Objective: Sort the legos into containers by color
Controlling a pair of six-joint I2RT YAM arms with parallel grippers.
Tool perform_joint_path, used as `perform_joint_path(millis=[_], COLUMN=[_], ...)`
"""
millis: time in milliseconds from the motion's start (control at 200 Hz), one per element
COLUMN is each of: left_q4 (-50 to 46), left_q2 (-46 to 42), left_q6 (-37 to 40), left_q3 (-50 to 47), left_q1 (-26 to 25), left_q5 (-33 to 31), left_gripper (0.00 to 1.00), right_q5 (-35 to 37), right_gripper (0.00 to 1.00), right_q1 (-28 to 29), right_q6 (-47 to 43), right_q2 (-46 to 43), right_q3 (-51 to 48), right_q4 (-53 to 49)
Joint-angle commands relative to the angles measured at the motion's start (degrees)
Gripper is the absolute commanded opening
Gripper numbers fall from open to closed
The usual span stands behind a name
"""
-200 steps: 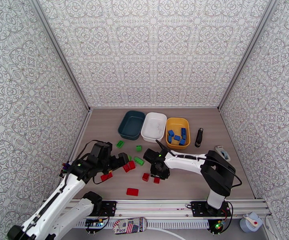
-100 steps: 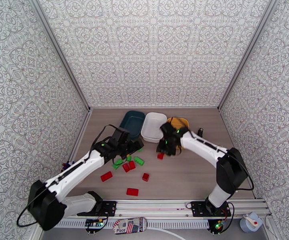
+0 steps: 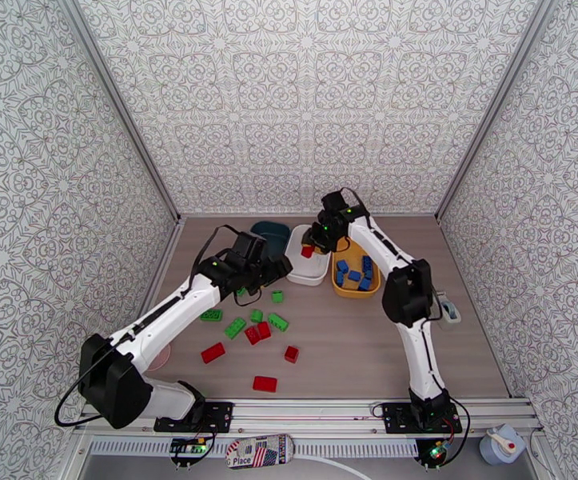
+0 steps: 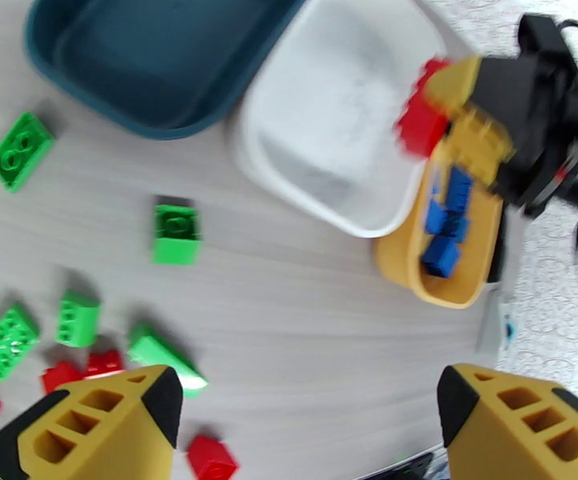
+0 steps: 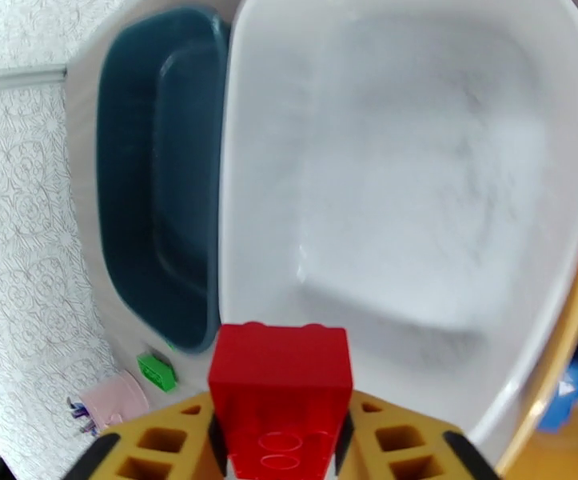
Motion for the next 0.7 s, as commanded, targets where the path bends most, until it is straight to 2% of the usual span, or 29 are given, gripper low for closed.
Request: perform_joint_path(millis=[0, 145, 340, 545, 695], left_q4=[-6.07, -7.24, -8.27, -10.58, -11.37], left_q2=[-0.91, -2.10, -0.03, 2.08, 4.40], left_q6=[5.76, 8.76, 13.00, 15.52, 15.62], left_q3=[0.84, -1.25, -2.30, -3.06, -3.77], left_q1=[0.59, -0.92, -4.19, -9.31, -13.68], left_q5=[1.81, 2.17, 3.95, 3.53, 3.20], left_gripper=[0.90, 0.90, 0.90, 0.90, 0.89], right_q5=[-2.14, -1.76, 1.34, 5.96, 8.80], right_gripper=[0.55, 0.62, 0.61, 0.61, 0.64], right_q1=[-0.45, -0.43, -0.34, -0.18, -0.08], right_q6=[2.13, 2.79, -1.33, -5.51, -5.04], right_q2=[2.58, 1.30, -6.01, -21.63, -35.01], right_q3=[6.88, 6.56, 0.19, -22.48, -42.23], right_q4=[-3.83, -3.44, -5.63, -5.32, -3.08])
